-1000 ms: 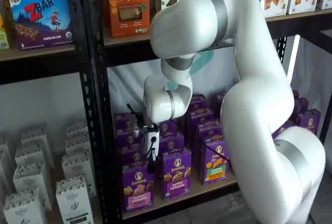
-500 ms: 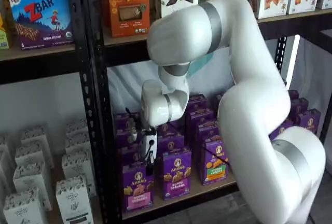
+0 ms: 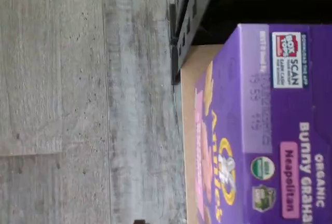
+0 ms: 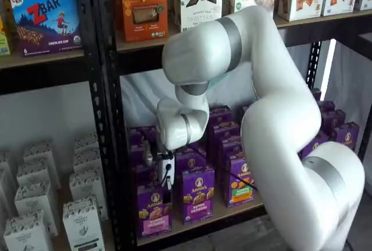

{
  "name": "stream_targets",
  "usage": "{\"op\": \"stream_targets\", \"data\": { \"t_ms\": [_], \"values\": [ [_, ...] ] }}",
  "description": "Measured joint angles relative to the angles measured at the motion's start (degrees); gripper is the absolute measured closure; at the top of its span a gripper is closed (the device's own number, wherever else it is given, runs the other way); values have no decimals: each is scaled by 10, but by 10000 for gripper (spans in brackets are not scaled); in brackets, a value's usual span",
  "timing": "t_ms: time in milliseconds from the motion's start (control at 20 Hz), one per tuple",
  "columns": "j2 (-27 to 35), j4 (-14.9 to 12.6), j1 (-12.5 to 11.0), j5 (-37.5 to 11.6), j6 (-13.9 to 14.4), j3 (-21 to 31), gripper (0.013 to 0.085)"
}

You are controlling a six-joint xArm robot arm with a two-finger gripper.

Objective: Pick up the purple box with a pink patch in the middle, on the bottom shelf, the first box from the left

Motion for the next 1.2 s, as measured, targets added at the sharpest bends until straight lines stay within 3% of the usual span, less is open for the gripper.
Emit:
{"op": "stream_targets", "data": {
  "t_ms": [350, 900, 1100, 1200],
  "values": [
    [29, -13, 3, 12, 15, -28, 130],
    [64, -3, 1, 11, 4, -66, 130],
    [71, 1, 0, 16, 0, -77, 210],
    [73, 1, -1, 17, -1, -80, 290]
  ]
}}
